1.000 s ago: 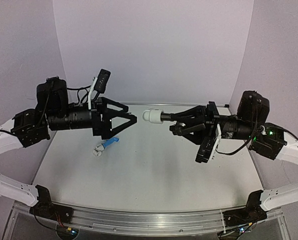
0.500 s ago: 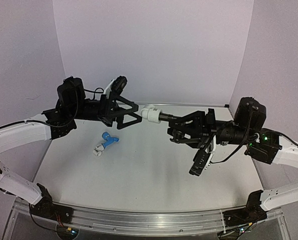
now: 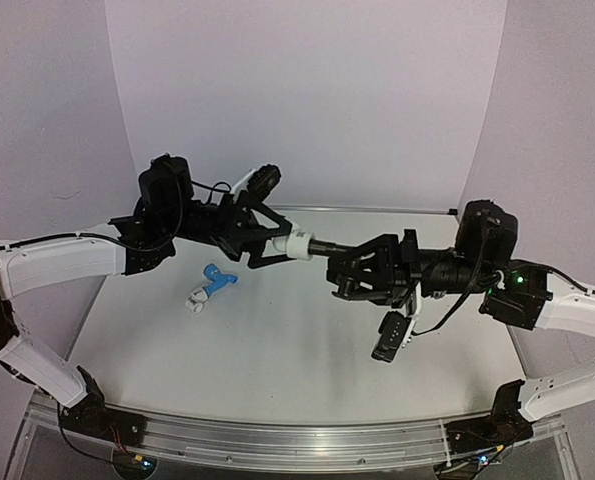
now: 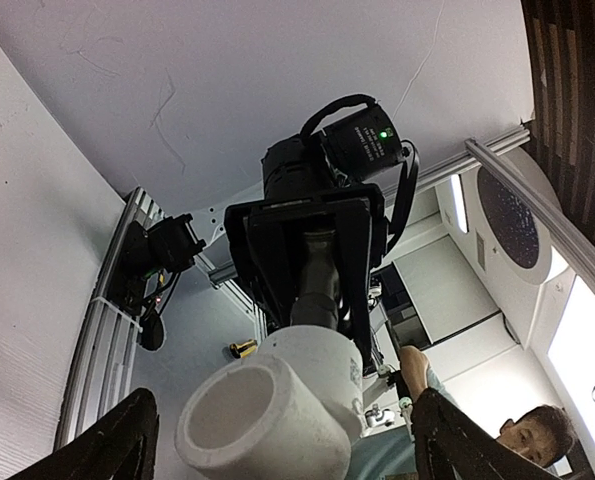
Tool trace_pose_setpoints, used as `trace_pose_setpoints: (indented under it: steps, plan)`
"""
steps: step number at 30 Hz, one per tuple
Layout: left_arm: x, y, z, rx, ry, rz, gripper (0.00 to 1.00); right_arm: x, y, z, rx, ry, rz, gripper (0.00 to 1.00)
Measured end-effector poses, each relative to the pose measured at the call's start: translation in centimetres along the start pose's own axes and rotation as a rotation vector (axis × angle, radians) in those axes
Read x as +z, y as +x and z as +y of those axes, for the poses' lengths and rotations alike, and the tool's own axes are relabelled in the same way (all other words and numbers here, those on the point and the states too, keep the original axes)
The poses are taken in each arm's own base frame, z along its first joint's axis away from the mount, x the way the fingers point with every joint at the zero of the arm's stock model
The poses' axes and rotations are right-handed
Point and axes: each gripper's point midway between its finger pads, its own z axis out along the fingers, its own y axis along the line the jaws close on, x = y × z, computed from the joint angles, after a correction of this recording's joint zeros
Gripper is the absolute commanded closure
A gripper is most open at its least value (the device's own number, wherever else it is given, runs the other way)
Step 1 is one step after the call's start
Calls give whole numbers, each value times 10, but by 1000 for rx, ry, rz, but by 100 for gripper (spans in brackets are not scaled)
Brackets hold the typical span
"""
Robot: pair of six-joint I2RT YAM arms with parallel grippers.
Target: Install the water faucets
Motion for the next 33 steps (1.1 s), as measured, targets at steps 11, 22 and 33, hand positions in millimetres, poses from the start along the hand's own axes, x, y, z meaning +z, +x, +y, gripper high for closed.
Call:
trace_pose_setpoints:
  steps: [11,22,33]
  plan:
    - [6,1,-6,51,9,17,32,2,-5,4,0,-4,-18,100]
    - [5,9,-32,249,-5,-2,42,5,-12,-9,231,26,-33,100]
    - [21,30,-48,439,-18,45,51,9,9,-51,637,102,20,100]
